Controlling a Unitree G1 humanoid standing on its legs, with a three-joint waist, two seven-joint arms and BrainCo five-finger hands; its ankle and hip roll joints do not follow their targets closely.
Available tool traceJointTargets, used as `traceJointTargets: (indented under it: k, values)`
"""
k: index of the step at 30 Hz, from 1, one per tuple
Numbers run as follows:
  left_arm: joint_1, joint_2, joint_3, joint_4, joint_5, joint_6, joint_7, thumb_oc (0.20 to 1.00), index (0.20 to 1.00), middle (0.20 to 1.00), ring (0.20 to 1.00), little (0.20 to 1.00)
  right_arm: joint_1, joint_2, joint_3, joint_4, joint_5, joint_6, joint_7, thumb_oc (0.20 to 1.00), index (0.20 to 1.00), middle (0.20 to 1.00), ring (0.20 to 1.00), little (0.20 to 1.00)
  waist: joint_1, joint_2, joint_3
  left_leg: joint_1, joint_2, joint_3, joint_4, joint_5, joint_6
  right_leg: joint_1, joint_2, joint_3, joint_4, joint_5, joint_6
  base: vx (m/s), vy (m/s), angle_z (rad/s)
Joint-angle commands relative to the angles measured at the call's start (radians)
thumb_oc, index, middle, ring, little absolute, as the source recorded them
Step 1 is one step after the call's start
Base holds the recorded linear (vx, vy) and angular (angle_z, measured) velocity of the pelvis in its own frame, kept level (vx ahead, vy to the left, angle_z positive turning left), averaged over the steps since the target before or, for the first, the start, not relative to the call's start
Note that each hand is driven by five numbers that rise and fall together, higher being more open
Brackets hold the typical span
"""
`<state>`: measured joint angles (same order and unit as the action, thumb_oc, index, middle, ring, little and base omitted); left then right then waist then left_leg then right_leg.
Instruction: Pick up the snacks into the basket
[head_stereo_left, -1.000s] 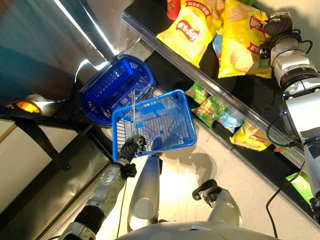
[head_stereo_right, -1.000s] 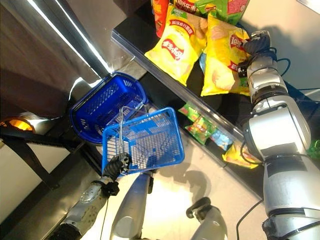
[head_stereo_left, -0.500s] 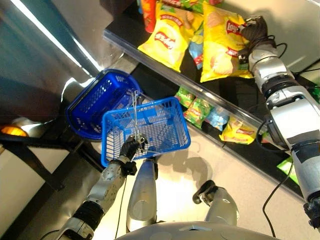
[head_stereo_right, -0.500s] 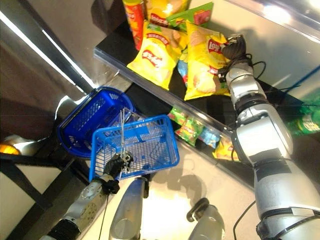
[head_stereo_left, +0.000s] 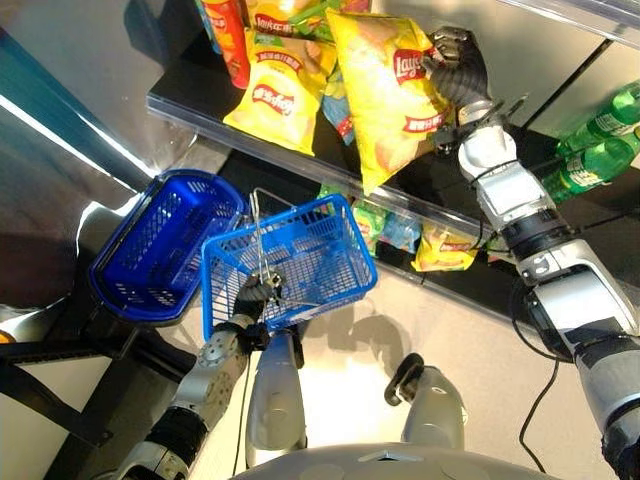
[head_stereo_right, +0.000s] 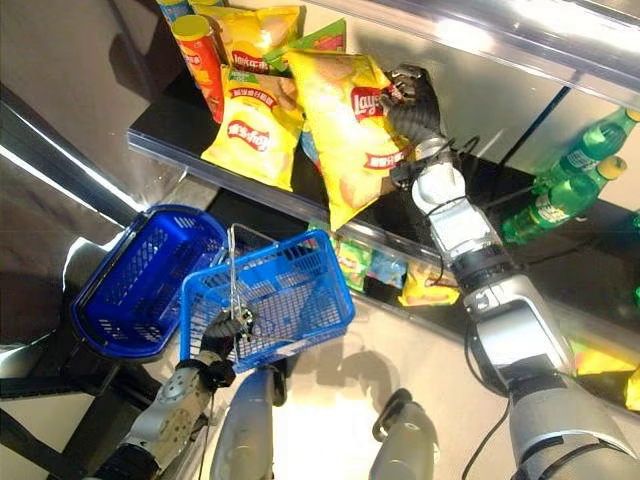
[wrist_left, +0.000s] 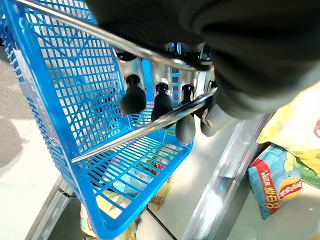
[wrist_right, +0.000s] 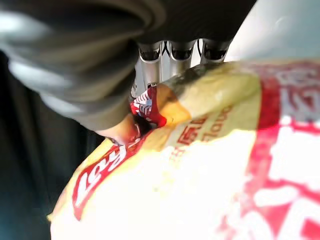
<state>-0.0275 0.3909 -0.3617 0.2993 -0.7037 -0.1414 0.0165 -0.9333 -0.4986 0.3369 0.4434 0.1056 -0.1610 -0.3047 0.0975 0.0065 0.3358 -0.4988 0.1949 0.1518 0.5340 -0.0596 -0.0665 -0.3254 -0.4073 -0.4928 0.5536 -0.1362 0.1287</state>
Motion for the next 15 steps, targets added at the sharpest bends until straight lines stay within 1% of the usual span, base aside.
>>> traceJointTargets:
  k: [1,4,6,7,8,12,14,15]
  values:
    - [-0.018,0.003,0.049,-0.227,-0.034,-0.112,-0.028,0.200,0.200,0.200,0.200,0.200,-0.028,0.010,-0.076,-0.128,-0.046,-0.107,-0.013,0.200,0.200,0.200,0.200,0.200,0.027,-0.015,-0.013,0.044,-0.022,0.015,0.031,-0.080,0.028,0.029,-0.014,-0.035,0.033,0.031,0.039,0.02,-0.024,0.05]
    - [-0.009,0.018,0.055,-0.312,-0.053,-0.117,-0.037,0.200,0.200,0.200,0.200,0.200,0.012,0.038,-0.063,-0.202,-0.096,-0.117,-0.008,0.200,0.200,0.200,0.200,0.200,0.038,-0.012,-0.011,0.042,-0.024,0.010,0.029,-0.077,0.027,0.037,-0.015,-0.045,0.027,0.033,0.040,0.01,-0.023,0.06]
    - [-0.005,0.023,0.057,-0.340,-0.059,-0.120,-0.041,0.200,0.200,0.200,0.200,0.200,0.027,0.055,-0.064,-0.212,-0.100,-0.121,-0.005,0.200,0.200,0.200,0.200,0.200,0.041,-0.010,-0.010,0.042,-0.025,0.009,0.027,-0.075,0.027,0.040,-0.017,-0.050,0.024,0.033,0.040,0.01,-0.017,0.07]
    - [0.001,0.037,0.058,-0.392,-0.065,-0.125,-0.041,0.200,0.200,0.200,0.200,0.200,0.041,0.089,-0.050,-0.220,-0.110,-0.127,-0.002,0.200,0.200,0.200,0.200,0.200,0.049,-0.008,-0.010,0.040,-0.027,0.005,0.024,-0.072,0.028,0.046,-0.017,-0.055,0.022,0.035,0.041,0.01,-0.020,0.07]
    - [0.003,0.041,0.058,-0.409,-0.071,-0.128,-0.044,0.200,0.200,0.200,0.200,0.200,0.048,0.099,-0.035,-0.226,-0.129,-0.127,0.002,0.200,0.200,0.200,0.200,0.200,0.053,-0.007,-0.010,0.041,-0.029,0.003,0.021,-0.070,0.027,0.048,-0.018,-0.057,0.020,0.035,0.040,0.01,-0.026,0.10]
    - [0.013,0.061,0.050,-0.473,-0.088,-0.131,-0.049,0.200,0.200,0.200,0.200,0.200,0.064,0.155,0.020,-0.208,-0.158,-0.131,0.020,0.200,0.200,0.200,0.200,0.200,0.066,-0.003,-0.008,0.040,-0.033,-0.001,0.017,-0.067,0.028,0.056,-0.020,-0.066,0.018,0.035,0.038,0.00,-0.005,0.13]
    - [0.016,0.064,0.049,-0.485,-0.090,-0.131,-0.051,0.200,0.200,0.200,0.200,0.200,0.062,0.163,0.042,-0.201,-0.174,-0.131,0.025,0.200,0.200,0.200,0.200,0.200,0.068,-0.002,-0.008,0.041,-0.034,-0.002,0.017,-0.066,0.028,0.057,-0.020,-0.066,0.020,0.035,0.039,0.00,0.001,0.05]
    - [0.020,0.067,0.039,-0.507,-0.110,-0.130,-0.059,0.200,0.200,0.200,0.200,0.200,0.060,0.197,0.079,-0.170,-0.179,-0.129,0.042,0.200,0.200,0.200,0.200,0.200,0.075,0.001,-0.008,0.041,-0.033,-0.003,0.017,-0.066,0.028,0.060,-0.021,-0.069,0.019,0.035,0.039,0.00,0.000,0.00]
